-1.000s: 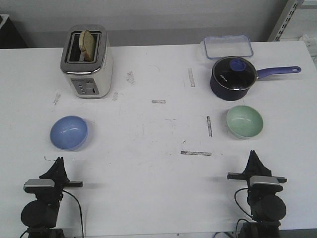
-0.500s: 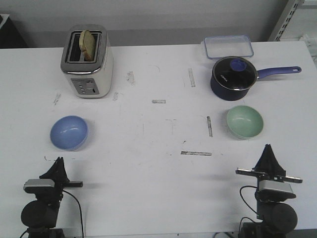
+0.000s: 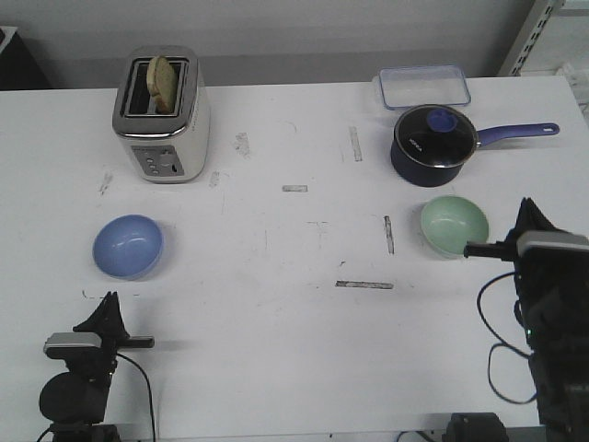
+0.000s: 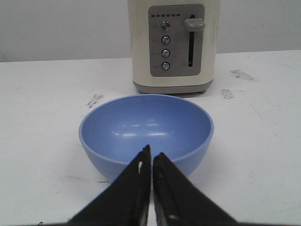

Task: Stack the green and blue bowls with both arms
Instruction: 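Reach the right gripper to the pale green bowl rim and grasp it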

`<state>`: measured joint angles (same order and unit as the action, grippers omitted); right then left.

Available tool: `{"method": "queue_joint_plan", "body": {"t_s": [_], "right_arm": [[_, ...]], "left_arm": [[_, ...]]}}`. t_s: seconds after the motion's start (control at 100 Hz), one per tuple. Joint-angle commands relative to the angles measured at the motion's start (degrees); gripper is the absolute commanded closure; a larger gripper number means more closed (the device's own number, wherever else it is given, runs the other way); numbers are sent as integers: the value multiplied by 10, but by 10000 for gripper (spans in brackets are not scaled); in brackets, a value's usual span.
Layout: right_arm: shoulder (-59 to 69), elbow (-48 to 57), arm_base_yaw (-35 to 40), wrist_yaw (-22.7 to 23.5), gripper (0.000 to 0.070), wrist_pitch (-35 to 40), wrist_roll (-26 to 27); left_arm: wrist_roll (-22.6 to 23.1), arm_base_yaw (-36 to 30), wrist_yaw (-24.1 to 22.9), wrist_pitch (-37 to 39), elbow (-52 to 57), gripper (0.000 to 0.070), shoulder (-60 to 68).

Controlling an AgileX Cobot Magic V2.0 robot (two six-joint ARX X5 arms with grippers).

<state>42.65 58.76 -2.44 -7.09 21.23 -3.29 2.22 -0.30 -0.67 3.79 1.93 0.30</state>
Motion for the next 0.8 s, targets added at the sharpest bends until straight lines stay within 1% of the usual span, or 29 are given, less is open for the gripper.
{"method": "queue_joint_plan", "body": {"t_s": [0.0, 0.08, 0.11, 0.15, 0.2, 0.24, 0.27, 0.37, 0.4, 0.43, 0.44, 0.45, 0.49, 0.53, 0.64, 0.79], "right_arm": [[53, 44, -6, 2, 699, 46, -29], [111, 76, -20, 2, 667, 85, -32], [131, 81, -26, 3, 631, 94, -33], [157, 84, -37, 12, 551, 106, -35], [186, 84, -51, 38, 461, 117, -40], [208, 84, -64, 62, 417, 129, -41], [224, 84, -74, 80, 405, 137, -42], [276, 84, -108, 129, 398, 158, -46], [292, 84, -118, 142, 376, 162, -48], [307, 84, -127, 153, 331, 165, -48], [314, 84, -132, 158, 304, 166, -48], [316, 84, -133, 160, 294, 167, -48], [337, 84, -146, 169, 215, 169, -48], [352, 84, -154, 172, 175, 169, -48], [394, 84, -172, 172, 167, 162, -62], [445, 84, -179, 176, 168, 130, -62]], "left_arm": [[-1, -1, 0, 6, -12, 699, 0], [-1, -1, 0, 6, -12, 699, 0], [-1, -1, 0, 6, -12, 699, 0], [-1, -1, 0, 6, -12, 699, 0], [-1, -1, 0, 6, -12, 699, 0], [-1, -1, 0, 6, -12, 699, 0], [-1, -1, 0, 6, -12, 699, 0], [-1, -1, 0, 6, -12, 699, 0], [-1, -1, 0, 6, -12, 699, 0], [-1, -1, 0, 6, -12, 699, 0], [-1, -1, 0, 6, -12, 699, 0], [-1, -1, 0, 6, -12, 699, 0], [-1, -1, 0, 6, -12, 699, 0], [-1, -1, 0, 6, -12, 699, 0], [-1, -1, 0, 6, -12, 699, 0], [-1, -1, 0, 5, -12, 699, 0]]}}
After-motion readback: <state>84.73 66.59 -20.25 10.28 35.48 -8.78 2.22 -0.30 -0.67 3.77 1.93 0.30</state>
